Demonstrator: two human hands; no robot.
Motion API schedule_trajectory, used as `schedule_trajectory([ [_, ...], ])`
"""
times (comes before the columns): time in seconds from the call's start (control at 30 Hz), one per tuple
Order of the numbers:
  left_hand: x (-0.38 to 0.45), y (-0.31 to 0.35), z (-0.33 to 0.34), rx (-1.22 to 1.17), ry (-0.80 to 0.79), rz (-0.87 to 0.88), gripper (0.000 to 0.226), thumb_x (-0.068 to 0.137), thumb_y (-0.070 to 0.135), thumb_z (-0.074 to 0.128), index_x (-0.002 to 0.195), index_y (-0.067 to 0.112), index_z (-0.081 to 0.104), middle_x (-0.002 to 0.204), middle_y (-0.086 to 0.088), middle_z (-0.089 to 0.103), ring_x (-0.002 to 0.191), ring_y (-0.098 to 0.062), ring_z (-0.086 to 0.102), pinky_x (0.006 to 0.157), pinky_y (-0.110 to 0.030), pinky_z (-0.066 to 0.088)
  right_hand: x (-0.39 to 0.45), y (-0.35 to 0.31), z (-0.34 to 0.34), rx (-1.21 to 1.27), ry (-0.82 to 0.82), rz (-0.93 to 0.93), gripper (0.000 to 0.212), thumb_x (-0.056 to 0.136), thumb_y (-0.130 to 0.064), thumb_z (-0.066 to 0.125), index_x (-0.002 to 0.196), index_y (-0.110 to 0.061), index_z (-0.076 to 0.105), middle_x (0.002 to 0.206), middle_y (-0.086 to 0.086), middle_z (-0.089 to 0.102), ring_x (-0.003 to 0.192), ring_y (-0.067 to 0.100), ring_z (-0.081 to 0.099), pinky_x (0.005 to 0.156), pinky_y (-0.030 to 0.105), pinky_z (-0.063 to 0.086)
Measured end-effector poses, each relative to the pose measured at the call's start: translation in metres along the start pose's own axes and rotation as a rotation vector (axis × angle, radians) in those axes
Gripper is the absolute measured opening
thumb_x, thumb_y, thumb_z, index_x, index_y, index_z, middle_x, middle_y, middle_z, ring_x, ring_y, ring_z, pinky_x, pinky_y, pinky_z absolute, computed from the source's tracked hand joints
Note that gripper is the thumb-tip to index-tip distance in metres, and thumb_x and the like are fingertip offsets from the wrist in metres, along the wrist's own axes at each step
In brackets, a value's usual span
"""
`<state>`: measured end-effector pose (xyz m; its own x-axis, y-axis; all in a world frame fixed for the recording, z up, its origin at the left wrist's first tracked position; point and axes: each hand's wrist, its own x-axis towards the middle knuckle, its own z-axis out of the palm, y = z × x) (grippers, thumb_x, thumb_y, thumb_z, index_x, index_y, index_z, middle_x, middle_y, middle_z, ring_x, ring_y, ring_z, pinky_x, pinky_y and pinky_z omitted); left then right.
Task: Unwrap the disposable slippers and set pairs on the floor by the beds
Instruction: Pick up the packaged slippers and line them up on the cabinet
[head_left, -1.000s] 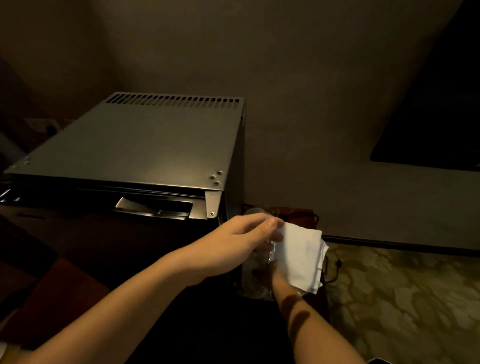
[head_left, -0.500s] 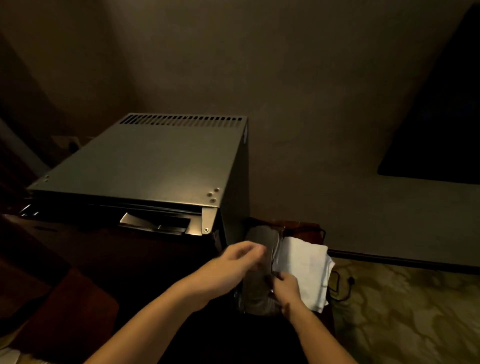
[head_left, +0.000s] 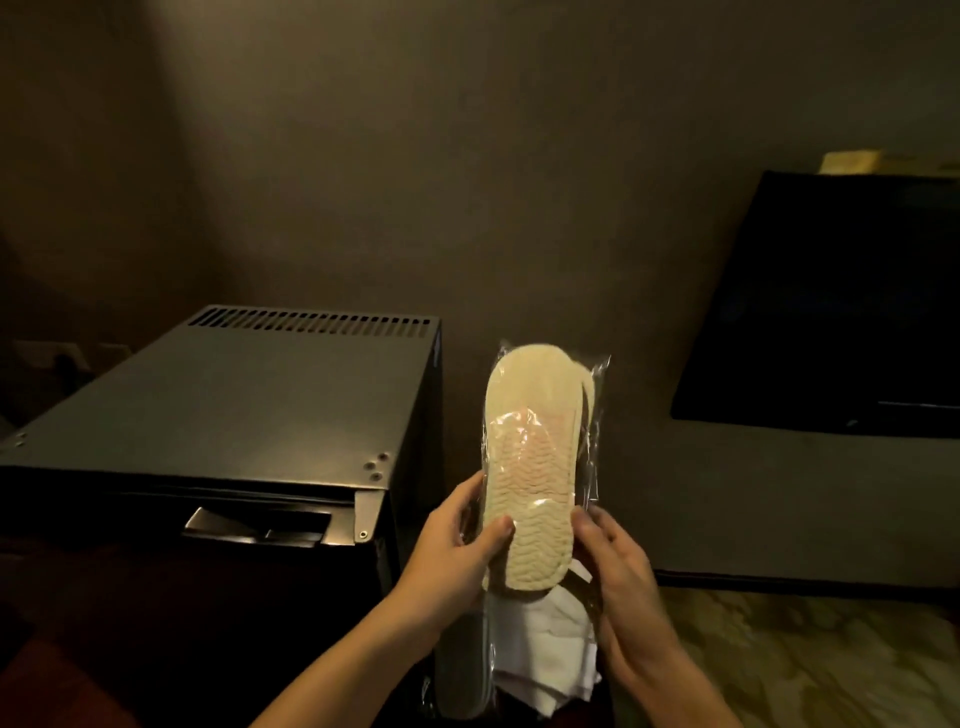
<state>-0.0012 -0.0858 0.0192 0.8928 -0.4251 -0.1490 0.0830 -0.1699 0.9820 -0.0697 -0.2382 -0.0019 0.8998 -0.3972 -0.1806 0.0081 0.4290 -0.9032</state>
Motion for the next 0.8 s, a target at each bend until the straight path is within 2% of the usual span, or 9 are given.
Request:
schedule_trajectory([
  [0.1, -0.010, 0.019, -0.006, -0.006, 0.039, 0.066, 0.060, 0.095, 0.014, 0.066, 0.143, 0.041, 0.043, 0.130, 0.015, 0.063, 0.119, 0.003, 0.059, 0.103, -0.027, 0.051, -0.020, -0.018, 0.023, -0.138, -0.106, -0.115, 0.041, 0.083, -0.031, 0.068, 0.122, -0.021, 0.065, 0.117, 0.006, 0.075, 0.109, 0.023, 0.072, 0.096, 0.047, 0.057],
  [0.17, -0.022, 0.033, -0.011, -0.207, -0.009, 0.064, 0.038, 0.097, 0.023, 0.062, 0.131, 0.038, 0.059, 0.127, 0.001, 0.069, 0.116, -0.008, 0.066, 0.104, -0.035, 0.051, -0.037, -0.020, 0.042, -0.328, -0.203, -0.237, 0.054, 0.081, -0.054, 0.070, 0.132, -0.040, 0.058, 0.129, -0.012, 0.069, 0.119, 0.010, 0.066, 0.097, 0.035, 0.056],
  [0.2, -0.031, 0.043, -0.014, -0.347, -0.076, 0.024, 0.029, 0.097, 0.034, 0.060, 0.125, 0.031, 0.068, 0.123, -0.006, 0.072, 0.114, -0.018, 0.069, 0.103, -0.042, 0.051, -0.045, -0.020, 0.052, -0.447, -0.236, -0.336, 0.064, 0.077, -0.072, 0.065, 0.136, -0.051, 0.052, 0.140, -0.023, 0.058, 0.131, 0.002, 0.056, 0.103, 0.030, 0.051],
  [0.27, -0.047, 0.055, -0.025, -0.483, -0.140, -0.002, 0.044, 0.089, 0.052, 0.063, 0.118, 0.020, 0.073, 0.116, -0.011, 0.075, 0.110, -0.027, 0.071, 0.098, -0.047, 0.052, -0.057, -0.019, 0.070, -0.716, -0.269, -0.551, 0.078, 0.070, -0.094, 0.041, 0.142, -0.066, 0.033, 0.157, -0.038, 0.027, 0.149, -0.008, 0.020, 0.115, 0.024, 0.028],
  [0.33, -0.052, 0.059, -0.037, -0.399, -0.090, 0.079, 0.046, 0.088, 0.045, 0.067, 0.118, 0.011, 0.071, 0.111, -0.013, 0.076, 0.104, -0.028, 0.074, 0.085, -0.038, 0.059, -0.066, -0.019, 0.083, -0.814, -0.295, -0.651, 0.076, 0.069, -0.098, 0.030, 0.140, -0.071, 0.031, 0.158, -0.042, 0.014, 0.151, -0.011, 0.006, 0.116, 0.022, 0.019],
  [0.43, -0.053, 0.064, -0.057, -0.390, 0.020, 0.119, 0.040, 0.084, 0.023, 0.068, 0.118, 0.002, 0.069, 0.108, -0.020, 0.076, 0.096, -0.031, 0.074, 0.077, -0.034, 0.062, -0.068, -0.026, 0.094, -0.558, -0.195, -0.635, 0.048, 0.078, -0.080, 0.055, 0.120, -0.058, 0.063, 0.149, -0.033, 0.044, 0.143, -0.003, 0.038, 0.114, 0.036, 0.040],
  [0.53, -0.051, 0.070, -0.083, -0.340, 0.085, 0.156, 0.035, 0.090, 0.021, 0.067, 0.121, 0.006, 0.066, 0.112, -0.020, 0.074, 0.103, -0.035, 0.071, 0.090, -0.047, 0.058, -0.043, -0.036, 0.105, -0.390, 0.011, -0.565, 0.051, 0.072, -0.056, 0.075, 0.120, -0.050, 0.061, 0.135, -0.017, 0.060, 0.127, 0.009, 0.057, 0.108, 0.045, 0.049],
  [0.67, -0.052, 0.079, -0.132, -0.288, 0.151, 0.160, 0.029, 0.091, 0.018, 0.067, 0.116, 0.003, 0.069, 0.108, -0.022, 0.075, 0.093, -0.030, 0.073, 0.079, -0.039, 0.062, -0.026, -0.047, 0.153, -0.318, -0.209, -0.304, 0.059, 0.082, -0.021, 0.082, 0.134, -0.029, 0.055, 0.123, -0.004, 0.069, 0.113, 0.013, 0.068, 0.099, 0.043, 0.057],
  [0.8, -0.049, 0.077, -0.206, -0.109, 0.409, 0.216, 0.047, 0.077, 0.023, 0.085, 0.118, 0.014, 0.064, 0.097, -0.010, 0.079, 0.085, -0.020, 0.077, 0.072, -0.033, 0.061, -0.018, -0.030, 0.224, -0.432, -0.210, -0.345, 0.061, 0.082, -0.022, 0.082, 0.136, -0.029, 0.053, 0.127, -0.005, 0.066, 0.120, 0.013, 0.062, 0.106, 0.042, 0.052],
])
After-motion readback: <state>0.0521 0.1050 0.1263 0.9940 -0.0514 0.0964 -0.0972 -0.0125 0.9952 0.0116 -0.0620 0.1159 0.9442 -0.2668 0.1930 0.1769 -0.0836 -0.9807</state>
